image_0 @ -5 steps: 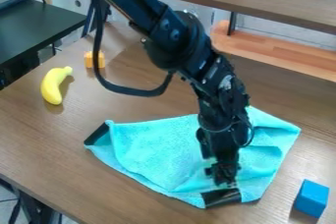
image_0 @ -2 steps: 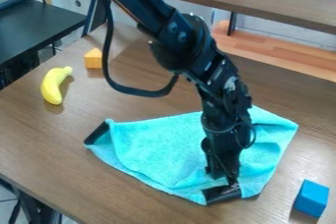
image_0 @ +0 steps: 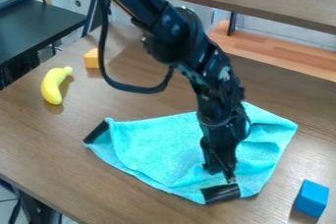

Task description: Unfold the cloth from bottom right to left top

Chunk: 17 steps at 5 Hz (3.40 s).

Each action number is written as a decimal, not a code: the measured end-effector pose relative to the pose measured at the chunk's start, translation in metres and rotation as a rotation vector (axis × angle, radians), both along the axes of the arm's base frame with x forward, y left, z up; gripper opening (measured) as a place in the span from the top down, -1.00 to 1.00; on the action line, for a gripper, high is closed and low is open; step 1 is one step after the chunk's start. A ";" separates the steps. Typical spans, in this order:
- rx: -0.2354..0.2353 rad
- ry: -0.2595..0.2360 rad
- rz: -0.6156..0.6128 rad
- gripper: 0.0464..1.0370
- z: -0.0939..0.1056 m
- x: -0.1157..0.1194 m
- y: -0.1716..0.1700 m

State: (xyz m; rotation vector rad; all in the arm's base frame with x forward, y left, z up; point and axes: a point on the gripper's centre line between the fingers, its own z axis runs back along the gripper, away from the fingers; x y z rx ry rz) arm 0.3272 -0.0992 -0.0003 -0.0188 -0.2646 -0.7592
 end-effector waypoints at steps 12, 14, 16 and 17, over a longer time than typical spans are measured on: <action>0.163 -0.165 0.658 0.93 0.068 0.173 0.166; 0.154 -0.146 0.588 0.11 0.064 0.181 0.170; 0.128 -0.121 0.513 -0.92 0.039 0.175 0.166; 0.138 -0.146 0.467 -0.93 0.042 0.166 0.163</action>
